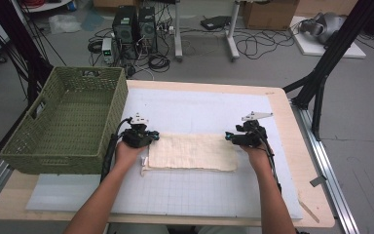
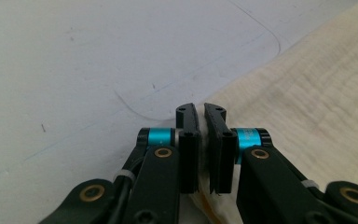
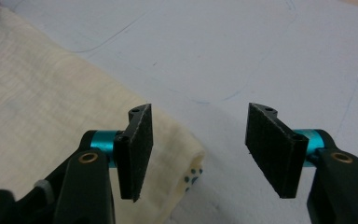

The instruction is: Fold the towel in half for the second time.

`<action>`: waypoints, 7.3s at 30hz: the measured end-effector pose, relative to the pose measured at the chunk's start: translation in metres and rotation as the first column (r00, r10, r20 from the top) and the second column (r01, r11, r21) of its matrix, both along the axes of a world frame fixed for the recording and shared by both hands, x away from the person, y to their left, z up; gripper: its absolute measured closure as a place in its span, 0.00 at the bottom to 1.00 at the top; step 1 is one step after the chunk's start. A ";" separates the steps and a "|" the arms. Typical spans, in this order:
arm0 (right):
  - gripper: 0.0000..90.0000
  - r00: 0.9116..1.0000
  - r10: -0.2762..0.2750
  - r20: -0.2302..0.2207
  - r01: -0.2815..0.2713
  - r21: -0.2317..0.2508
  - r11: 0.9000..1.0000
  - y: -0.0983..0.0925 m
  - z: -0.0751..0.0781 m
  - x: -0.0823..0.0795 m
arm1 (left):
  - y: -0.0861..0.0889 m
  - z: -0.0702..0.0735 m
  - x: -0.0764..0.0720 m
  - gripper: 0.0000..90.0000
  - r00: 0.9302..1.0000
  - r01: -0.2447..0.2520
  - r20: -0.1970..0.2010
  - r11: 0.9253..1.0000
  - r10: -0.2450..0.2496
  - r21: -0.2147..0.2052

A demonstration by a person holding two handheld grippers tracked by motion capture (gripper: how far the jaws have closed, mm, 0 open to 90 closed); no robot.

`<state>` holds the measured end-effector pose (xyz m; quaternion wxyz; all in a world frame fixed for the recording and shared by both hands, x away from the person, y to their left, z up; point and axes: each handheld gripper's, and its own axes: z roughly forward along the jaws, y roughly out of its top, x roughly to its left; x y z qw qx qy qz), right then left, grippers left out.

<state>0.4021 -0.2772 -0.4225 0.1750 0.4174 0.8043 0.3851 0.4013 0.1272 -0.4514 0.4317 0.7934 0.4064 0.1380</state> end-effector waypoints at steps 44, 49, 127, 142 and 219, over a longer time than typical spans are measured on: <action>0.95 0.988 0.120 0.100 -0.116 -0.050 0.992 0.004 0.002 -0.018 | 0.010 0.018 -0.014 0.95 0.994 -0.030 0.099 0.988 0.045 -0.152; 0.95 0.982 0.136 0.129 -0.136 -0.011 0.991 0.001 0.001 -0.035 | 0.014 0.019 -0.026 0.95 0.991 -0.004 0.130 0.988 0.024 -0.151; 0.72 0.981 0.188 0.053 -0.190 0.033 0.981 0.078 -0.014 -0.072 | -0.011 0.001 -0.068 0.85 0.996 0.081 0.025 0.997 -0.081 -0.011; 0.70 0.997 0.078 0.021 -0.078 -0.011 0.997 0.018 -0.020 -0.096 | -0.009 0.002 -0.077 0.80 0.996 0.069 0.051 0.997 -0.071 0.035; 0.13 0.979 -0.088 0.184 0.078 0.057 0.995 -0.051 0.010 -0.139 | 0.017 0.037 -0.092 0.20 0.972 0.053 0.235 0.966 0.008 -0.252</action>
